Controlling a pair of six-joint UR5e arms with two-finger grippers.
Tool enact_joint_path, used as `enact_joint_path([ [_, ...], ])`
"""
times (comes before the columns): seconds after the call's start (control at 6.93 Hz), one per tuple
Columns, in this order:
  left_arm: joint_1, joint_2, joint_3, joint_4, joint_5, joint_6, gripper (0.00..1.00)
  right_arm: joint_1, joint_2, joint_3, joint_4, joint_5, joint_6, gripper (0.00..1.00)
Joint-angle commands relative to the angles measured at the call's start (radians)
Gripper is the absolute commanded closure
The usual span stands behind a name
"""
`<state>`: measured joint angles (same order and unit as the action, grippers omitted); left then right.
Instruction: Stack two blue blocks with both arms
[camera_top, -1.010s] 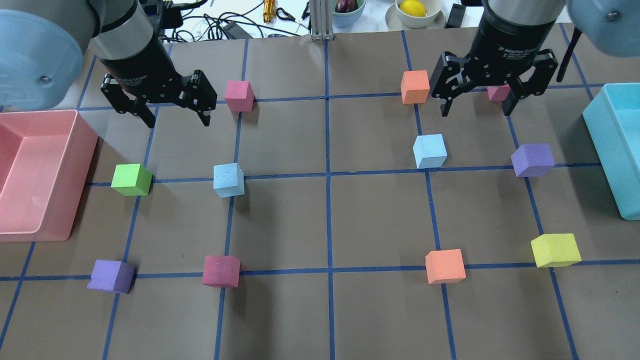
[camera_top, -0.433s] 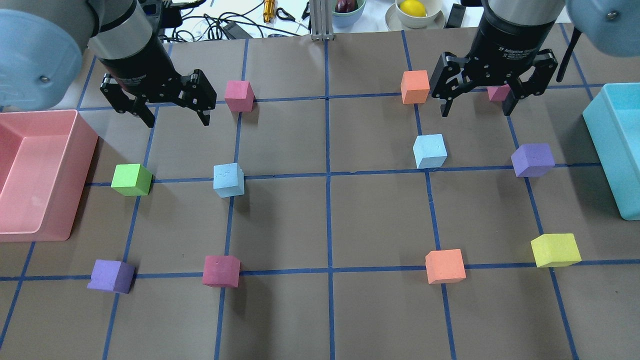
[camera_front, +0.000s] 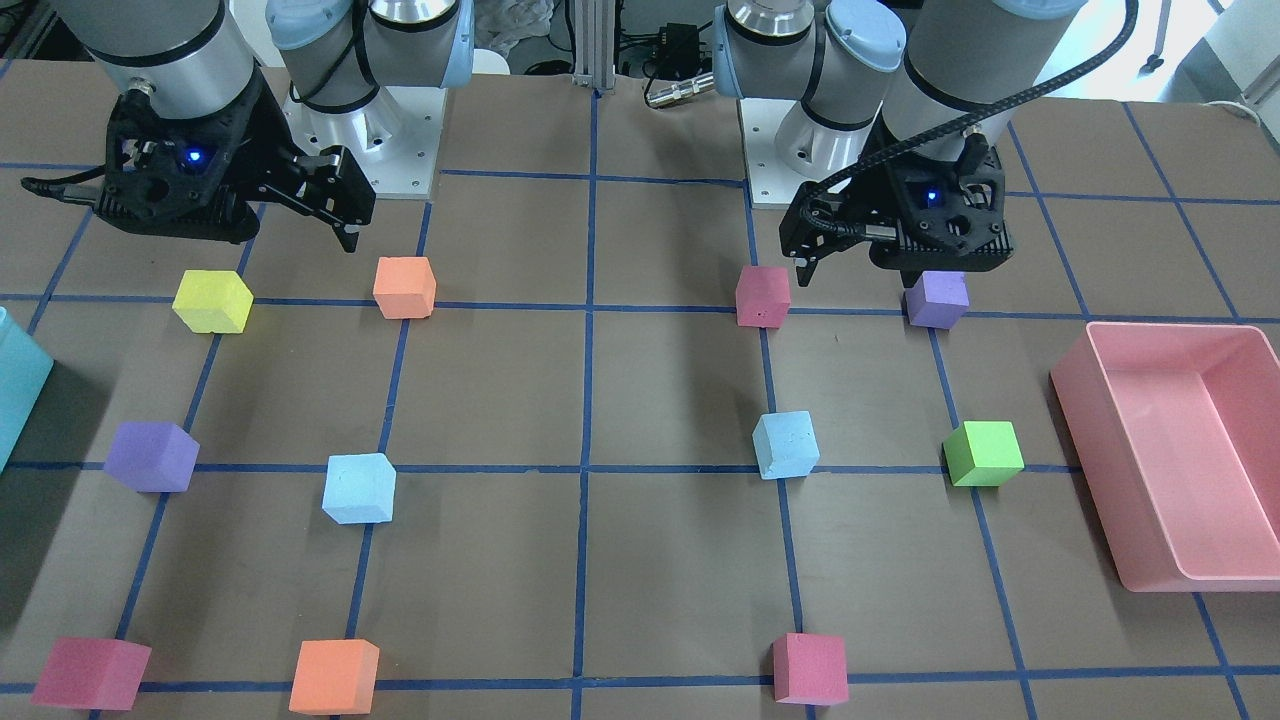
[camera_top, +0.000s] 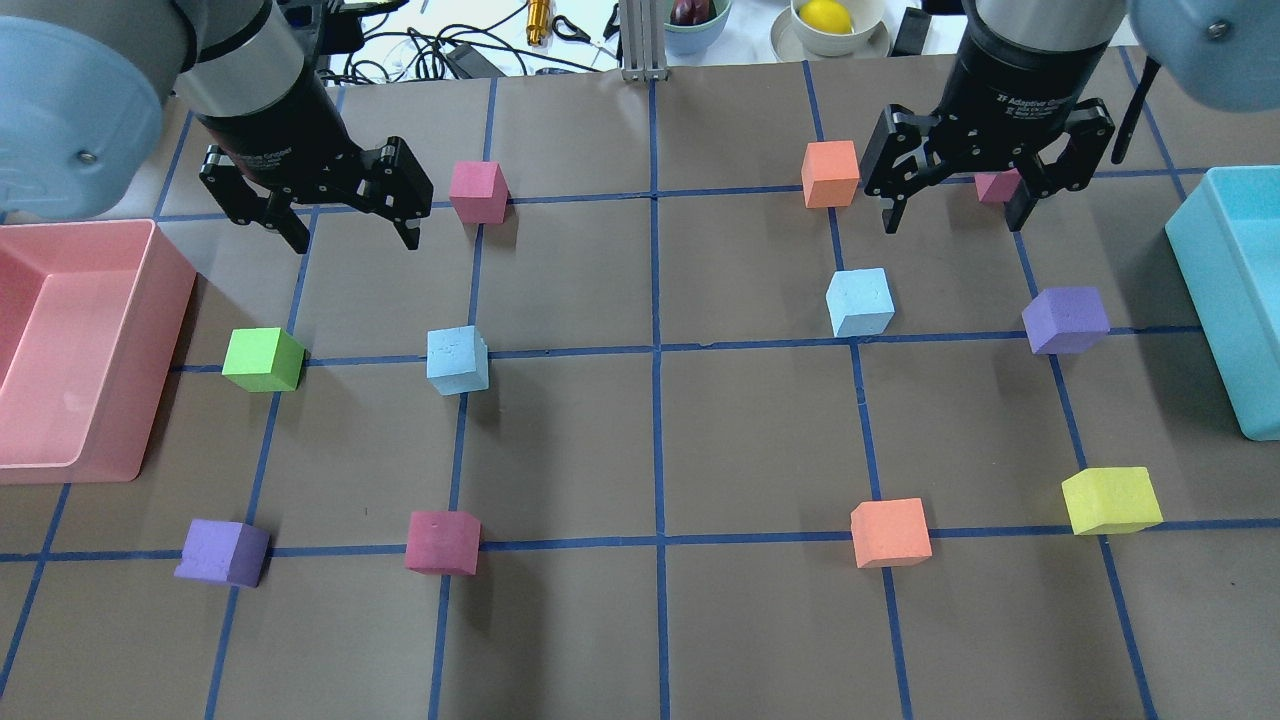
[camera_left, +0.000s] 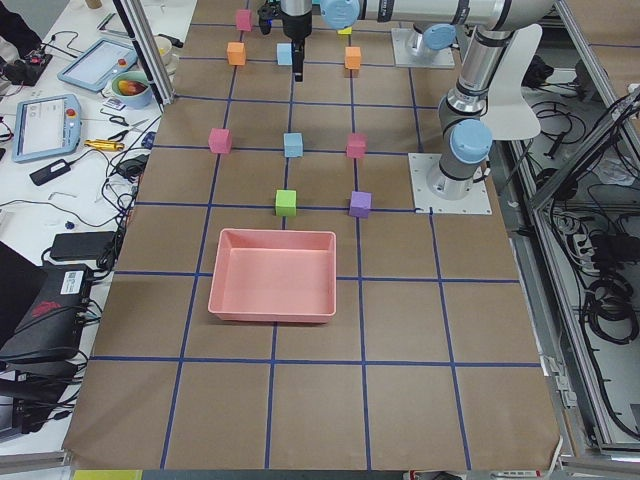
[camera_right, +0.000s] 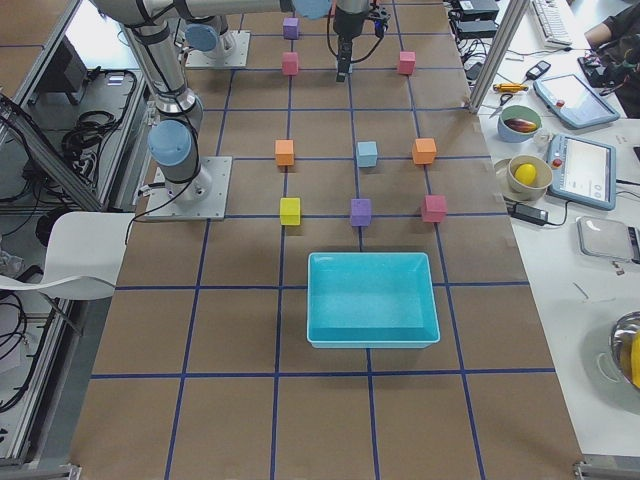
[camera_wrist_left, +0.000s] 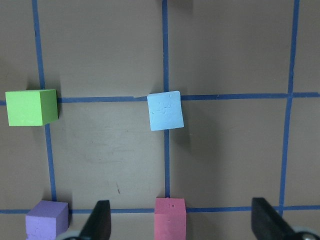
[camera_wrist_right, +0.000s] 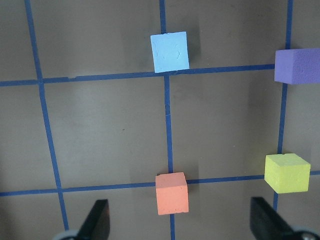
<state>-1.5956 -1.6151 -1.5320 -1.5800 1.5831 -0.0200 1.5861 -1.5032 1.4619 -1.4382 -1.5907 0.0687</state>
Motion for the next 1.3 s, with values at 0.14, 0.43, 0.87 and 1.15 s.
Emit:
enact_joint_path([
  [0.14, 0.003, 0.000, 0.006, 0.000, 0.000, 0.000, 0.00, -0.006, 0.185, 0.000, -0.181, 0.006, -0.001, 0.00],
  [0.43, 0.003, 0.000, 0.006, 0.000, 0.000, 0.000, 0.00, -0.006, 0.286, 0.000, -0.321, -0.002, -0.004, 0.00],
  [0.87, 0.005, 0.000, 0.007, 0.000, 0.000, 0.000, 0.00, -0.006, 0.363, 0.068, -0.477, -0.003, -0.076, 0.00],
  [1.15, 0.005, 0.001, 0.006, 0.000, 0.000, 0.000, 0.00, -0.018, 0.362, 0.260, -0.728, -0.002, -0.133, 0.00],
])
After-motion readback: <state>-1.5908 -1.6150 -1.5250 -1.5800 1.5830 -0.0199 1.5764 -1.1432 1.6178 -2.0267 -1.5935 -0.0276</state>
